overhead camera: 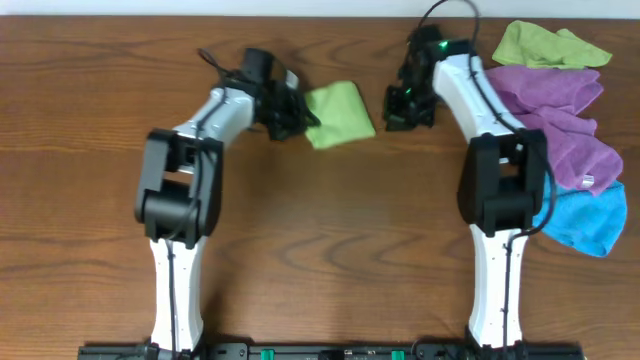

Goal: Fold the cloth

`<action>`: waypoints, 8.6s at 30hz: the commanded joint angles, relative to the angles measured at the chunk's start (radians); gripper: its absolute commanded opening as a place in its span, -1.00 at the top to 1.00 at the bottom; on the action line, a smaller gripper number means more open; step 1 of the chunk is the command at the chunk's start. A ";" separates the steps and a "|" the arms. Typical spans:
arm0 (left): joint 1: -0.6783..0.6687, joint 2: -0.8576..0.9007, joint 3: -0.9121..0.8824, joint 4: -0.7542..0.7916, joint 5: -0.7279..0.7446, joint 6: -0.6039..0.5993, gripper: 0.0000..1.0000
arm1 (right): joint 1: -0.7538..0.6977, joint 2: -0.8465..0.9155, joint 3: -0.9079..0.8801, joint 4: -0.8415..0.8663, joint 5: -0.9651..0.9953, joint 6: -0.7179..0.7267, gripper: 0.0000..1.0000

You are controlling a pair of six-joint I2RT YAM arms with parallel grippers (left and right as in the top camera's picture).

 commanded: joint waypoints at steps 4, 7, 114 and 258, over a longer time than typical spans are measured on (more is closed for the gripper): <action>0.259 -0.014 0.345 0.064 0.032 -0.231 0.88 | -0.060 -0.162 0.086 -0.055 0.057 -0.050 0.96; 0.376 -0.014 0.410 0.154 0.032 -0.381 0.88 | -0.061 -0.214 0.086 -0.057 0.058 -0.050 0.96; -0.004 -1.462 -0.763 -0.417 -0.790 0.368 -0.91 | 0.059 -1.468 -0.999 0.219 0.395 -0.176 -0.99; 0.184 -2.319 -1.595 0.033 -0.747 0.555 -0.91 | -0.032 -2.415 -1.957 0.679 0.454 -0.252 -0.99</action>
